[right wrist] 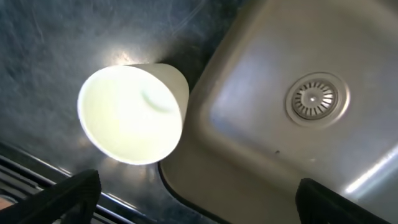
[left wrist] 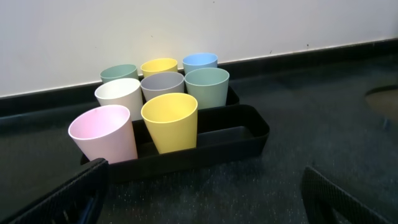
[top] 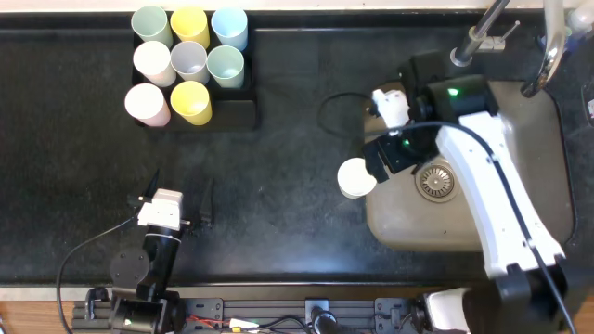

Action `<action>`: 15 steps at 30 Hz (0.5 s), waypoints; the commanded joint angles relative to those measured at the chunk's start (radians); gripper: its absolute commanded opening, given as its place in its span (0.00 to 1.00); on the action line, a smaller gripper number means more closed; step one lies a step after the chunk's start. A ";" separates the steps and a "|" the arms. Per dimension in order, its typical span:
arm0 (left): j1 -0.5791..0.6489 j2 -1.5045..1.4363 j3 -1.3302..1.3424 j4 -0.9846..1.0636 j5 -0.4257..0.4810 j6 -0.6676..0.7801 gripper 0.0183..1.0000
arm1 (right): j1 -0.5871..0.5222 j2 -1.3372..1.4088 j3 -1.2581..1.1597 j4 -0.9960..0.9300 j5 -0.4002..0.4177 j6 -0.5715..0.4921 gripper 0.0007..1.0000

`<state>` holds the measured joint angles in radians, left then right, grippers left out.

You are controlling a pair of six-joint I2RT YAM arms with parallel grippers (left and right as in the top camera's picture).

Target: Store Cups

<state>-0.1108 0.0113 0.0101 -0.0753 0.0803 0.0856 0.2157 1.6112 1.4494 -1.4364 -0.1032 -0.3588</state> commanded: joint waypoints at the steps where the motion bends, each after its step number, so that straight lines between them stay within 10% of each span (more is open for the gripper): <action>1: -0.001 -0.009 -0.002 -0.002 0.016 0.019 1.00 | -0.007 0.061 0.023 0.005 -0.027 -0.093 1.00; 15: -0.001 -0.009 -0.002 -0.002 0.016 0.019 1.00 | 0.001 0.104 -0.119 0.110 0.043 -0.095 1.00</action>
<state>-0.1108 0.0113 0.0101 -0.0753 0.0803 0.0856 0.2161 1.7107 1.3525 -1.3308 -0.0765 -0.4458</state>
